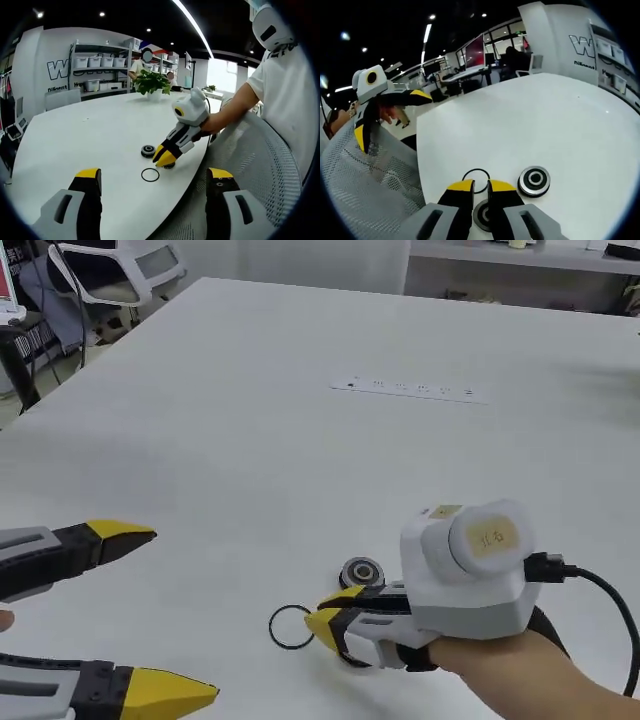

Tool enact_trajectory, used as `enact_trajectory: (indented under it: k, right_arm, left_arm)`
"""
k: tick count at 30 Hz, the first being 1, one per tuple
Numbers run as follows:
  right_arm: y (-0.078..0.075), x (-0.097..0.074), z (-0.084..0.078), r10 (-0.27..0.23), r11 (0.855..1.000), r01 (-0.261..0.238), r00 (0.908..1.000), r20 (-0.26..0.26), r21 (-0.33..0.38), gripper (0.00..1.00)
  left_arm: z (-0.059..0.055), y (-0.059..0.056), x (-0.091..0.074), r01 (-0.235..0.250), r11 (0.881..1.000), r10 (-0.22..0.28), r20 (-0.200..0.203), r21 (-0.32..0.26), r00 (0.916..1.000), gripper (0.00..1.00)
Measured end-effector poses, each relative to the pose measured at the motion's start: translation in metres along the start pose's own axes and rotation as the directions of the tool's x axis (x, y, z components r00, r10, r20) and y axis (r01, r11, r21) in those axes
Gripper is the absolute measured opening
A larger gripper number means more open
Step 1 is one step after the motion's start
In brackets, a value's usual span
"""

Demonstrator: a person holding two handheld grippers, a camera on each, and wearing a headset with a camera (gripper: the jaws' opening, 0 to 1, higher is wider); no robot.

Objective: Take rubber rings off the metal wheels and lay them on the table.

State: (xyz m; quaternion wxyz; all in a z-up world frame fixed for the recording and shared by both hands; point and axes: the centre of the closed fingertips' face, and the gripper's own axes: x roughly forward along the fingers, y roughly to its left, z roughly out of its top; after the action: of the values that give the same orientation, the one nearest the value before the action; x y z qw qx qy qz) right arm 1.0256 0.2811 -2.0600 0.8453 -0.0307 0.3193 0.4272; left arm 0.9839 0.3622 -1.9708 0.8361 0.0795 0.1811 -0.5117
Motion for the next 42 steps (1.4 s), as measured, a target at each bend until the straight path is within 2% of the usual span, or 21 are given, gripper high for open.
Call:
enact_trajectory:
  k: [3,7,11,15,18,21,27,31,34,38,42]
  right_arm:
    - [-0.003,-0.003,0.003,-0.006,1.000,0.006,0.9999,0.009,0.000,0.08]
    - [-0.003,-0.009,0.013,0.014,1.000,-0.014,0.9995,0.027,0.004,0.12]
    - [-0.004,-0.018,0.025,0.023,1.000,-0.022,0.9981,0.058,-0.022,0.15]
    - [-0.005,-0.024,0.027,0.034,0.998,-0.032,0.9980,0.053,-0.049,0.20]
    - [-0.005,-0.030,0.029,0.039,0.996,-0.034,0.9978,0.053,-0.087,0.21]
    - [-0.008,-0.037,0.034,0.019,0.981,-0.008,0.9984,0.054,-0.192,0.21]
    - [-0.006,-0.047,0.039,0.042,0.975,-0.025,0.9965,0.073,-0.222,0.22]
    - [-0.006,-0.052,0.038,0.061,0.969,-0.043,0.9957,0.070,-0.242,0.22]
    - [-0.006,-0.057,0.034,0.074,0.958,-0.056,0.9956,0.057,-0.280,0.23]
    - [-0.008,-0.061,0.030,0.092,0.954,-0.076,0.9949,0.042,-0.291,0.24]
    - [-0.014,-0.063,0.020,0.076,0.940,-0.072,0.9971,-0.001,-0.335,0.27]
  left_arm:
    - [0.000,-0.001,0.000,0.001,1.000,-0.001,-0.003,0.004,1.0000,0.84]
    - [0.000,-0.001,0.001,0.004,1.000,-0.004,-0.005,0.007,1.0000,0.84]
    - [0.000,-0.002,0.001,0.006,1.000,-0.006,-0.007,0.006,1.0000,0.84]
    - [-0.001,-0.003,0.001,0.012,1.000,-0.012,-0.011,0.008,0.9999,0.84]
    - [-0.001,-0.003,0.001,0.016,1.000,-0.016,-0.014,0.011,0.9998,0.84]
    - [-0.002,-0.003,0.001,0.019,1.000,-0.019,-0.017,0.012,0.9997,0.83]
    - [-0.002,-0.004,0.001,0.021,1.000,-0.021,-0.020,0.015,0.9996,0.83]
    - [-0.002,-0.004,0.001,0.023,1.000,-0.023,-0.022,0.018,0.9995,0.83]
    - [-0.003,-0.005,0.001,0.025,1.000,-0.024,-0.023,0.017,0.9995,0.83]
    - [-0.001,-0.005,0.001,0.025,1.000,-0.024,-0.011,0.014,0.9996,0.83]
    - [0.001,-0.006,0.001,0.031,0.999,-0.031,-0.002,0.010,0.9995,0.83]
